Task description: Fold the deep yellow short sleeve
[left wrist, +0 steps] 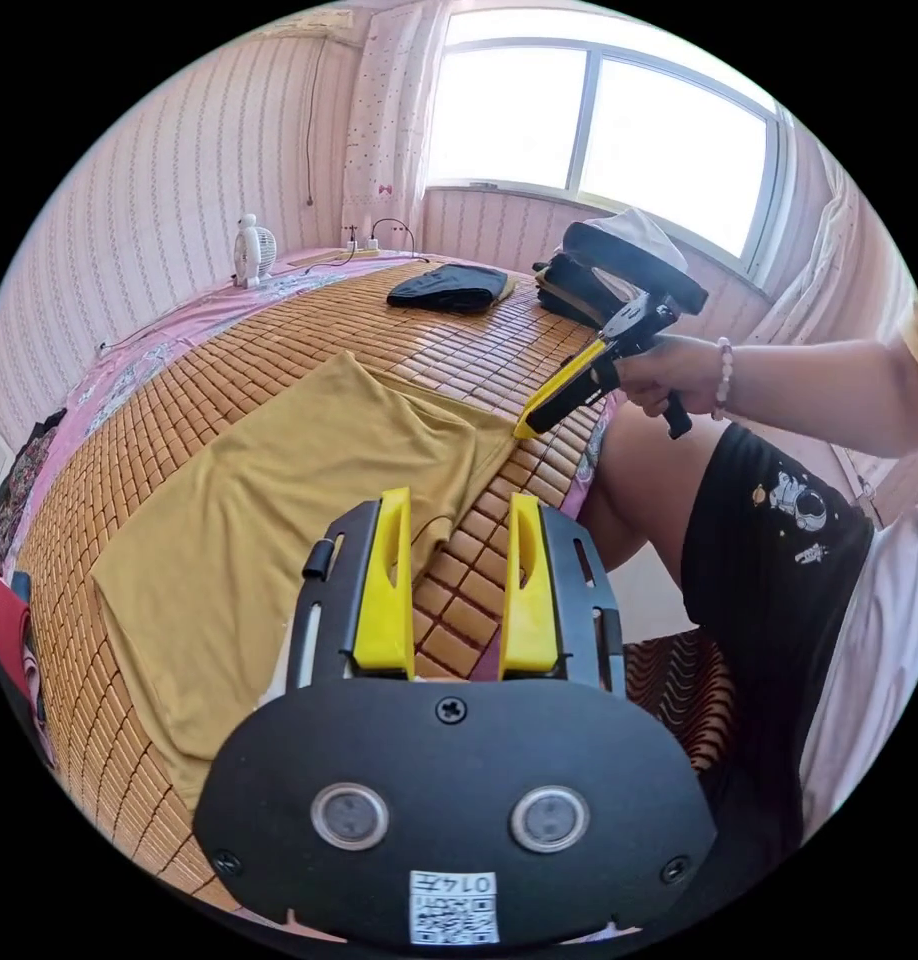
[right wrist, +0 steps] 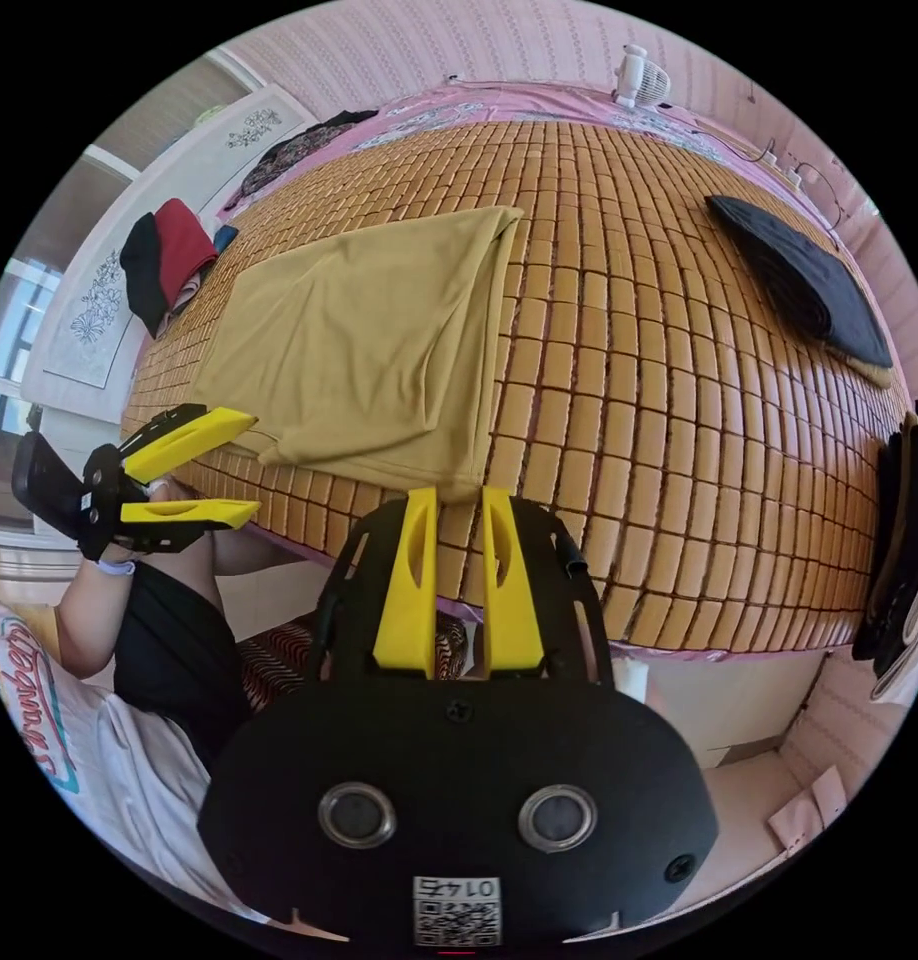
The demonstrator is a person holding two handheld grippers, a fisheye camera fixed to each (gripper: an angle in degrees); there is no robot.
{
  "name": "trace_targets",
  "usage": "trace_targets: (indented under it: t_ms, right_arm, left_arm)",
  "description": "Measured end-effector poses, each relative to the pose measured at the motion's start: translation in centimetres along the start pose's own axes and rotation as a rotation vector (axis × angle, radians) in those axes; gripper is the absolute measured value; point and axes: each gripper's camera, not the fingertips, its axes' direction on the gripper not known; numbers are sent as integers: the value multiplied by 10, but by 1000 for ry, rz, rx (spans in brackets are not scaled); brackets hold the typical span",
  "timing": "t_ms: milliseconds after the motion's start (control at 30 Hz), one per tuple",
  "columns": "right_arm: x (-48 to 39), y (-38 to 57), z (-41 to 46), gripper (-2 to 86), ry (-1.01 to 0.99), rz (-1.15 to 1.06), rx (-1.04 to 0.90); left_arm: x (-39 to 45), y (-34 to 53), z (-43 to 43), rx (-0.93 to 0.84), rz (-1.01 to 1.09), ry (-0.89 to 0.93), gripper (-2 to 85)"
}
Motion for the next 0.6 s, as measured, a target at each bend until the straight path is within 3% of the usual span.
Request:
trace_targets:
  t_ms: [133,367,433,500,600]
  right_arm:
    - [26,21,-7,28,-31,13,64]
    - [84,57,-42,8,-387,64,270]
    - [98,65,-49,11,-477,69,307]
    - [108,71,-50,15,-549,59,298]
    - [122,81,-48,28,-619,34,263]
  left_arm:
    - [10,-21,18,-8,17,49,138]
    - [17,-54,68,-101,-4,90,162]
    - [22,-61,78,-141,24,85,143]
    - [25,-65,82,-162,13,30,37]
    - [26,-61,79,-198,-7,17,11]
